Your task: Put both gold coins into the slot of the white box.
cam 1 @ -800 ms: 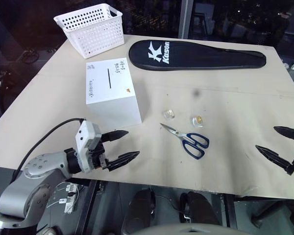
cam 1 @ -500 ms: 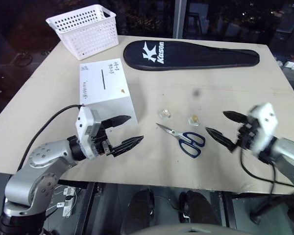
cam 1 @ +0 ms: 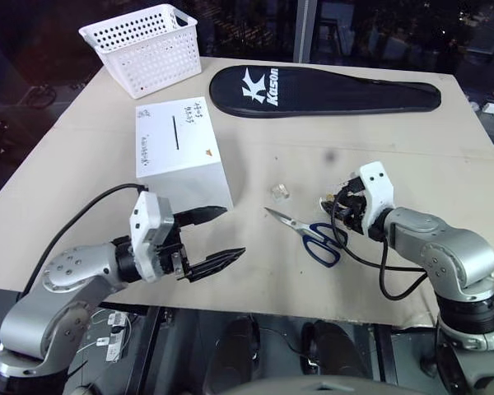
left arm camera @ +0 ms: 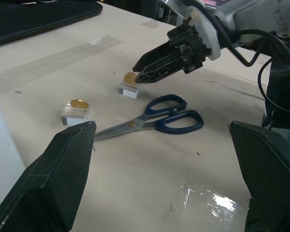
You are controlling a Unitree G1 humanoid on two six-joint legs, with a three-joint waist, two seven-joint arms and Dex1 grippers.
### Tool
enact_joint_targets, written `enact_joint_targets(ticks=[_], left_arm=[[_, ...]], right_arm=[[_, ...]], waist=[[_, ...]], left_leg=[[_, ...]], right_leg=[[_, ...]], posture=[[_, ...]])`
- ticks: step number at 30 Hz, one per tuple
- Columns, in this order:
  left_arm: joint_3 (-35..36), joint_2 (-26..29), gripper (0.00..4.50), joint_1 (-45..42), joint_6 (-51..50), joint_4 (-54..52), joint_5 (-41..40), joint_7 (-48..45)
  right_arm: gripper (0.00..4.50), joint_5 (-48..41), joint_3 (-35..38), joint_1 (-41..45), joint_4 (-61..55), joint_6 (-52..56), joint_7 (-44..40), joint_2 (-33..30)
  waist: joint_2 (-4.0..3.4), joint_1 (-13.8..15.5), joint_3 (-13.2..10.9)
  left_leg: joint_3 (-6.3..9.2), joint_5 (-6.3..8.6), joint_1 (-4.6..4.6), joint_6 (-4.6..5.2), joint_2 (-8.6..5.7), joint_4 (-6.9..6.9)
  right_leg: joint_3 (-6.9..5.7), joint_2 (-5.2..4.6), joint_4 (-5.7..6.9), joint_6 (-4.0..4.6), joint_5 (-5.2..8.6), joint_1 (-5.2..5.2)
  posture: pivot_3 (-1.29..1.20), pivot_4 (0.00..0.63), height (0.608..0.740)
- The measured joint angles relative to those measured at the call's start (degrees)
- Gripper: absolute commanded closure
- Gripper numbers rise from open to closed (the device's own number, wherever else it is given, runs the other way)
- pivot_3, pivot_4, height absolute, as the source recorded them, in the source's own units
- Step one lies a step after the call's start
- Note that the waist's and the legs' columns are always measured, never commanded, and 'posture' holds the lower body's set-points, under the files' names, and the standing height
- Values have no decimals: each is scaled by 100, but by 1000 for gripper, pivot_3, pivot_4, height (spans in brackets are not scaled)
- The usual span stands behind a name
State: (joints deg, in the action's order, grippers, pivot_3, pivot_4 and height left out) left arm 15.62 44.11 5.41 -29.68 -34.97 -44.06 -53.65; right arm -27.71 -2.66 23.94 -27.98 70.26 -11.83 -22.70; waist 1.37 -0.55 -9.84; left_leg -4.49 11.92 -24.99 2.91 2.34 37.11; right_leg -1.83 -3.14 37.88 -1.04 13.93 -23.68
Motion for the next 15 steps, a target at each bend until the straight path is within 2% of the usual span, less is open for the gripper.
enact_joint_targets(ticks=[9,11,15], left_arm=[[39,1,0,228,52,-149,5,40],[80,0,0,313,87,-150,16,37],[185,1,0,449,171,-145,77,-2]], right_arm=[[2508,61,0,62,71,199,-17,47],[2508,-50,0,6,-150,239,-184,-115],[2508,-490,-69,-322,-923,160,-1011,-866]], waist=[[-1,-17,0],[-3,-14,-1],[-1,0,-1]], left_leg=[[-5,0,5,0,3,-2],[-6,1,4,0,3,-3],[-1,1,5,1,4,-6]], right_leg=[[2,3,2,-1,0,0],[3,1,1,-1,0,-1],[-1,-10,-5,-3,3,1]], posture=[[0,150,740],[0,150,740],[0,150,740]])
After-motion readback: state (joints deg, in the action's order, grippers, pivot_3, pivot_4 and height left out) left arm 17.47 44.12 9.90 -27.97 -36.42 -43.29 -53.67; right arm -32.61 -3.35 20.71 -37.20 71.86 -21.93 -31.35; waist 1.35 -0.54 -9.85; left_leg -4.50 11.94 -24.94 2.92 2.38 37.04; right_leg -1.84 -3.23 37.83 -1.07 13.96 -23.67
